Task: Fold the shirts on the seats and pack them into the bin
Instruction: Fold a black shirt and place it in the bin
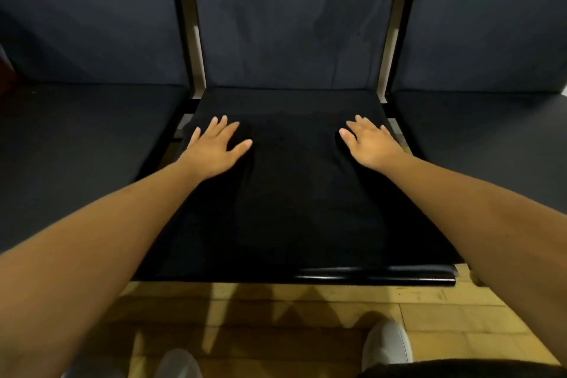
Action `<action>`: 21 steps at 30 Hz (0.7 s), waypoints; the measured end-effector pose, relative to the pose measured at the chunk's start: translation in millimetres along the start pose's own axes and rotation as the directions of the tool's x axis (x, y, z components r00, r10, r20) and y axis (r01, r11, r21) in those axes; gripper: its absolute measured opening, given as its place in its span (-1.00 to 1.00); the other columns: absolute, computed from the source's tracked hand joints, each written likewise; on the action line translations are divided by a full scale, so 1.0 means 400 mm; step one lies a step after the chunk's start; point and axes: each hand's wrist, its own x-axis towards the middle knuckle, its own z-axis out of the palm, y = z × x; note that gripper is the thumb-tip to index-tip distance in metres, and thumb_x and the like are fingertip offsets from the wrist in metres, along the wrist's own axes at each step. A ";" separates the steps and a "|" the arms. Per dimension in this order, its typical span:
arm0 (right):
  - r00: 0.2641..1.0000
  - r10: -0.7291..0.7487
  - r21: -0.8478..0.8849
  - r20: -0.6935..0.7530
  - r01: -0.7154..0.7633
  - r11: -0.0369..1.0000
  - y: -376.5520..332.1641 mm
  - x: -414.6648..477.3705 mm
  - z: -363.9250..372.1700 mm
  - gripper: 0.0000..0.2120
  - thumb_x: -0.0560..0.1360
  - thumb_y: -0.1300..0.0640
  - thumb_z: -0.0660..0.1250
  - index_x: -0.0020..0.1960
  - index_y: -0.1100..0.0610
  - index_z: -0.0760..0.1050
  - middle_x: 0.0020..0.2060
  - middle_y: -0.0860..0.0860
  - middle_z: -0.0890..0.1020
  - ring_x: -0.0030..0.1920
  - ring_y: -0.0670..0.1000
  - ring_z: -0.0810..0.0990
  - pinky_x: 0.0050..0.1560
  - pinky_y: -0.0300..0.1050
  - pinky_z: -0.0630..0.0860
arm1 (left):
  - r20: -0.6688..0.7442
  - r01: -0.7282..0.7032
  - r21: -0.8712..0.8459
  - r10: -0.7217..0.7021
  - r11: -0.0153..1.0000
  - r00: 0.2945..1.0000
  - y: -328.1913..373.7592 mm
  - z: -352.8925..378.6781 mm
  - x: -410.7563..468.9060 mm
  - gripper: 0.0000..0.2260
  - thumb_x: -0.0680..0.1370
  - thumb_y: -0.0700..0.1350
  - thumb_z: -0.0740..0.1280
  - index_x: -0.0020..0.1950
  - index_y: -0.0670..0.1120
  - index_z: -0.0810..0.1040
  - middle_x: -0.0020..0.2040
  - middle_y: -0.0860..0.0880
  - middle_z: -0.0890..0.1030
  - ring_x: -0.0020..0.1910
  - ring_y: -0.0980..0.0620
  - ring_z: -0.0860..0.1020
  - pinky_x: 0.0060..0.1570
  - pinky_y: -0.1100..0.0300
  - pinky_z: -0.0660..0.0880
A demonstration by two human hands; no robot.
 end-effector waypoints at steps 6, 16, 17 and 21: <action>1.000 0.021 -0.114 -0.007 -0.022 0.993 0.069 0.060 0.047 -0.43 0.70 -0.17 -0.15 0.65 0.02 -0.02 0.64 -0.06 -0.04 0.63 -0.05 -0.12 0.60 0.13 -0.20 | -0.033 0.017 0.108 -0.013 0.994 0.999 -0.064 0.053 0.065 -0.40 0.64 0.34 -0.12 0.65 0.14 0.06 0.67 0.04 -0.04 0.64 0.05 -0.13 0.57 -0.08 -0.23; 1.000 -0.002 -0.038 0.008 0.002 0.999 0.086 0.196 -0.076 -0.54 0.63 0.05 0.32 0.50 0.05 0.37 0.43 0.13 0.40 0.46 0.21 0.35 0.48 0.17 0.23 | -0.027 0.001 0.001 -0.001 1.000 1.000 -0.091 -0.062 0.241 -0.50 0.65 0.02 0.30 0.55 -0.11 0.35 0.52 -0.20 0.37 0.53 -0.18 0.29 0.50 -0.06 0.26; 1.000 0.016 -0.080 0.025 -0.014 0.997 0.081 0.208 -0.087 -0.56 0.61 0.05 0.35 0.46 0.03 0.41 0.37 0.10 0.43 0.42 0.20 0.38 0.46 0.21 0.23 | -0.015 -0.001 0.041 0.002 0.999 1.000 -0.091 -0.073 0.256 -0.48 0.61 0.04 0.36 0.51 -0.14 0.40 0.47 -0.20 0.43 0.45 -0.20 0.39 0.45 -0.08 0.34; 0.985 0.049 -0.016 0.167 -0.047 0.999 0.073 0.246 -0.124 -0.80 0.56 0.09 0.43 0.14 0.12 0.53 0.12 0.10 0.57 0.17 0.16 0.53 0.12 0.00 0.46 | 0.081 0.037 0.088 -0.044 0.995 0.996 -0.084 -0.114 0.282 -0.63 0.55 0.06 0.45 0.25 -0.13 0.53 0.17 -0.10 0.55 0.18 -0.14 0.53 0.18 0.01 0.46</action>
